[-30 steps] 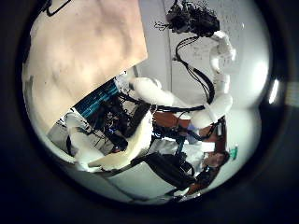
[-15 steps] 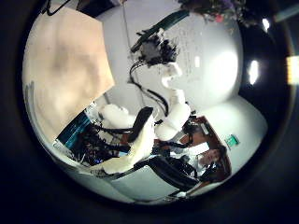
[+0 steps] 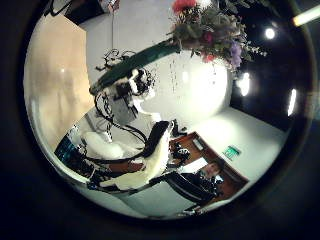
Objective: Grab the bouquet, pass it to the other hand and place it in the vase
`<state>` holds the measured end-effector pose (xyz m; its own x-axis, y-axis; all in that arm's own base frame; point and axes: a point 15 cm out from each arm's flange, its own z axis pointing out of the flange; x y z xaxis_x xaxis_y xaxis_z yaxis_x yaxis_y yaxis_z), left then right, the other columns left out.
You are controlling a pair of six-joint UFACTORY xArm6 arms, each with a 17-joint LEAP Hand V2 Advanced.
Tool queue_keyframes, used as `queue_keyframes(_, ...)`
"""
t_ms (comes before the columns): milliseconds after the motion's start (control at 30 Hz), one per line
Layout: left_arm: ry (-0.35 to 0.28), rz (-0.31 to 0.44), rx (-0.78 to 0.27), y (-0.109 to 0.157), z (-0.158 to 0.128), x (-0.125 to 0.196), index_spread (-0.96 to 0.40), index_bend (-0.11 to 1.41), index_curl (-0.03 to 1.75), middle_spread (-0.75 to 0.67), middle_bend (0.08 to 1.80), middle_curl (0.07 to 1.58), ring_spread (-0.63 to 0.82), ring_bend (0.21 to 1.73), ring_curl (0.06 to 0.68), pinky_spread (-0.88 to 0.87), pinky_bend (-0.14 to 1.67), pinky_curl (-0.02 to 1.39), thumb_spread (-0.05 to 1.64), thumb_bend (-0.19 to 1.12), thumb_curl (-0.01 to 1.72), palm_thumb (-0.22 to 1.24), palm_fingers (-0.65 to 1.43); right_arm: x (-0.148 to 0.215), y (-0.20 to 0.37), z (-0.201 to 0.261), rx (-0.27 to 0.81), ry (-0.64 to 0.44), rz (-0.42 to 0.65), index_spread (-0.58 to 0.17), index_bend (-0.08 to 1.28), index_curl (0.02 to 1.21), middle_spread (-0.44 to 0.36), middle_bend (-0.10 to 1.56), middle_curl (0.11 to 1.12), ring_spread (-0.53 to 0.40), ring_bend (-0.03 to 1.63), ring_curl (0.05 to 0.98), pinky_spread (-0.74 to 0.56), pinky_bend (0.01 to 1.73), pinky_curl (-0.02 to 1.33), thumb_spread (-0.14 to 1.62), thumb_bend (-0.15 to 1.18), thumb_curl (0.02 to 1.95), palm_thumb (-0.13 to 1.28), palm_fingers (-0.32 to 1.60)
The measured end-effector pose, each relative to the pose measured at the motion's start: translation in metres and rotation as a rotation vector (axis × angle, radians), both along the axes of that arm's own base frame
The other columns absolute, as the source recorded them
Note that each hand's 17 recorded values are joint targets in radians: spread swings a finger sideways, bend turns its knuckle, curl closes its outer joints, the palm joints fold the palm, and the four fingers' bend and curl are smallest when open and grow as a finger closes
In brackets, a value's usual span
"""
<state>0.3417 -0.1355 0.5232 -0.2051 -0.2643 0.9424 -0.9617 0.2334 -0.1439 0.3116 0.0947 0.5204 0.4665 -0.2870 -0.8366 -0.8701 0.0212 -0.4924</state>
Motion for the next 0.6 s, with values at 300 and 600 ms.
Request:
queue_keyframes(300, -0.015, -0.036, -0.005, -0.013, 0.008, -0.008, 0.14, 0.15, 0.29, 0.34, 0.23, 0.37, 0.52, 0.56, 0.223, 0.58, 0.45, 0.19, 1.02, -0.03, 0.32, 0.22, 0.16, -0.004, 0.024, -0.013, -0.027, 0.014, 0.067, -0.203, 1.23, 0.81, -0.099, 1.42, 0.68, -0.178, 1.48, 0.671, -0.18, 1.32, 0.74, 0.84, -0.01, 1.07, 1.17, 1.16)
queue_keyframes(600, -0.006, -0.037, -0.045, -0.022, 0.028, -0.007, 0.16, 0.13, 0.26, 0.3, 0.25, 0.37, 0.46, 0.66, 0.238, 0.5, 0.64, 0.22, 0.99, -0.03, 0.33, 0.22, 0.25, -0.01, 0.049, -0.03, -0.097, 0.028, 0.139, -0.2, 1.24, 0.8, -0.099, 1.42, 0.68, -0.179, 1.48, 0.672, -0.19, 1.29, 0.8, 0.83, -0.01, 1.09, 1.17, 1.15)
